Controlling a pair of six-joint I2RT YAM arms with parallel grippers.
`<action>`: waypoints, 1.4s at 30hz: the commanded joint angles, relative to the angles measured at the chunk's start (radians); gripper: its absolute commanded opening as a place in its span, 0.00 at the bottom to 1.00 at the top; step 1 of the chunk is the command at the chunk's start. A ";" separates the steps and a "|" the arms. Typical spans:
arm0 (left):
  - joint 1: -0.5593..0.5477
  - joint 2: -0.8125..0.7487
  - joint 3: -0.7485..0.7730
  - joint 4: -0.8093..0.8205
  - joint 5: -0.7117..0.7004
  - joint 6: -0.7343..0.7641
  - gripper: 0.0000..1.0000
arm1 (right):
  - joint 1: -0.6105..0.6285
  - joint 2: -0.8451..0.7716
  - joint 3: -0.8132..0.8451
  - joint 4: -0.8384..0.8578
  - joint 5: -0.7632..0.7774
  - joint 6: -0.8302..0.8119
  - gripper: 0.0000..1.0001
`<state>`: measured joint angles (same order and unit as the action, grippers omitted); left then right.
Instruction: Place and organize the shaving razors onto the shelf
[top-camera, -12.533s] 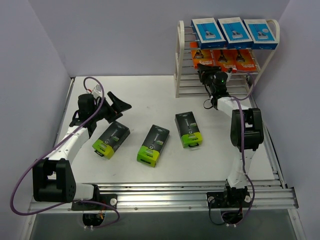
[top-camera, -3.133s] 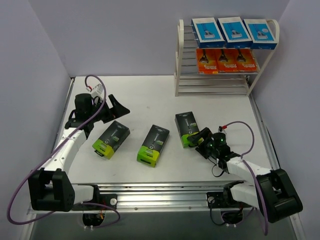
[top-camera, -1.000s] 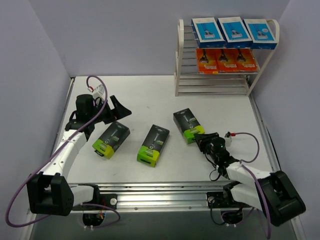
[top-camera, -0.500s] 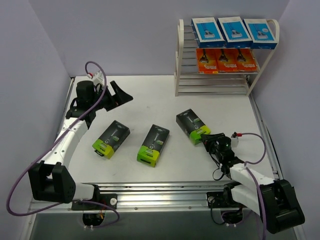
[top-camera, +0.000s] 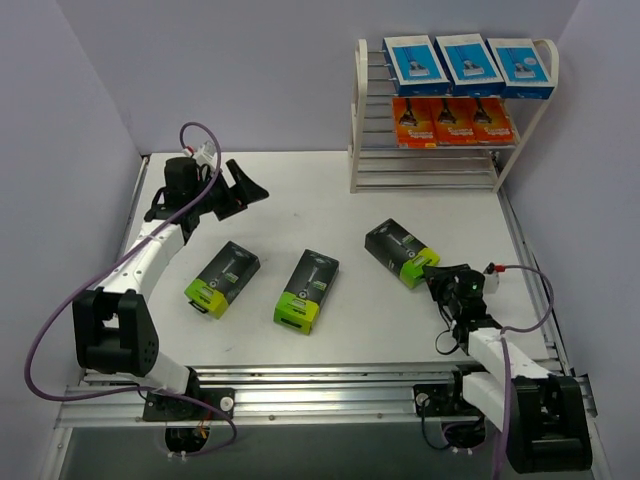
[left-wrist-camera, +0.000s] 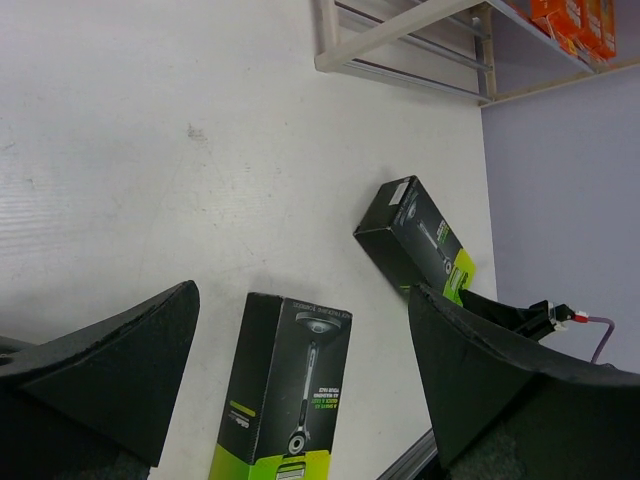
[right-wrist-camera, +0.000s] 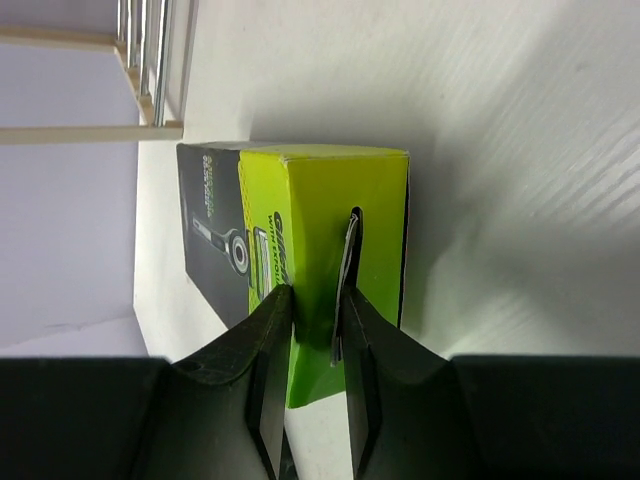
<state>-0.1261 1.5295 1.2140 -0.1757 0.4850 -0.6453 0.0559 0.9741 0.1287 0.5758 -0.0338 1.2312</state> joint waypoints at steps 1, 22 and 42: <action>0.020 -0.023 -0.007 0.068 0.065 -0.025 0.94 | -0.089 -0.002 0.068 0.033 -0.057 -0.068 0.00; 0.056 0.003 -0.031 0.114 0.121 -0.037 0.94 | -0.369 0.094 0.267 0.153 -0.328 -0.124 0.00; 0.072 0.017 -0.045 0.154 0.161 -0.077 0.94 | -0.426 0.233 0.420 0.118 -0.480 -0.234 0.37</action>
<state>-0.0616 1.5478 1.1687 -0.0792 0.6193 -0.7223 -0.3553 1.2316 0.4911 0.7399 -0.4629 1.0935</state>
